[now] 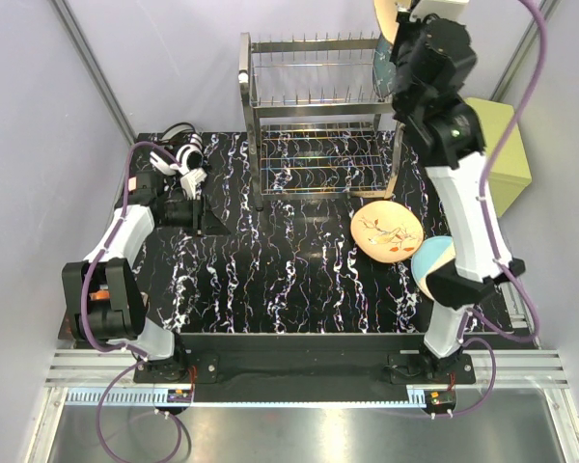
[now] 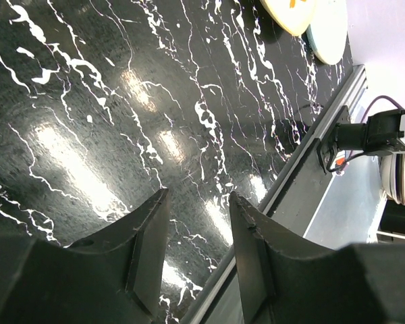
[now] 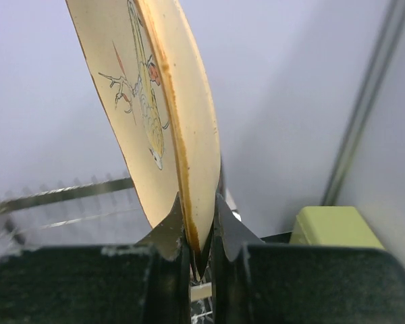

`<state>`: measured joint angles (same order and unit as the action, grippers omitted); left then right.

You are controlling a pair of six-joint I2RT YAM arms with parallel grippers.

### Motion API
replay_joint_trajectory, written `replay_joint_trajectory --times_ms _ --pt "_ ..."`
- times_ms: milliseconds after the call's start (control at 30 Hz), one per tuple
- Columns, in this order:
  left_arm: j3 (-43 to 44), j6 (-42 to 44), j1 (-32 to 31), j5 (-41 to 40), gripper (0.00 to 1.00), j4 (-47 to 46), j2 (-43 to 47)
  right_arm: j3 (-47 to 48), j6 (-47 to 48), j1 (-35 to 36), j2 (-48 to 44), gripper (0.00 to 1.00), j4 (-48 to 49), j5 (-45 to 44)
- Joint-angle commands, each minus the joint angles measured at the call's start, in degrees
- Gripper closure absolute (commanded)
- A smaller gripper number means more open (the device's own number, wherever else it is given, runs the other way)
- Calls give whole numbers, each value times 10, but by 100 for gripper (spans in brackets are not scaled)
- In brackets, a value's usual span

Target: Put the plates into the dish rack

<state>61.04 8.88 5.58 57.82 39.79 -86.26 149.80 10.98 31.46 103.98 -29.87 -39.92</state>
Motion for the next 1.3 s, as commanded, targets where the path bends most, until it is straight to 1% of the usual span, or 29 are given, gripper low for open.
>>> replay_joint_trajectory --times_ms 0,233,433,700,1267 --pt "-4 -6 1 -4 55 -33 0 25 77 7 36 100 214 -115" --pt "-10 -46 1 4 55 -67 -22 38 98 7 82 100 236 -125" --pt "6 -63 1 4 55 -76 -23 1 83 4 88 100 234 -135" --pt "3 -87 2 9 55 -102 -10 -11 53 -5 97 100 177 -116" --pt "-16 -87 1 12 55 -108 -20 -12 6 -38 128 100 126 -114"
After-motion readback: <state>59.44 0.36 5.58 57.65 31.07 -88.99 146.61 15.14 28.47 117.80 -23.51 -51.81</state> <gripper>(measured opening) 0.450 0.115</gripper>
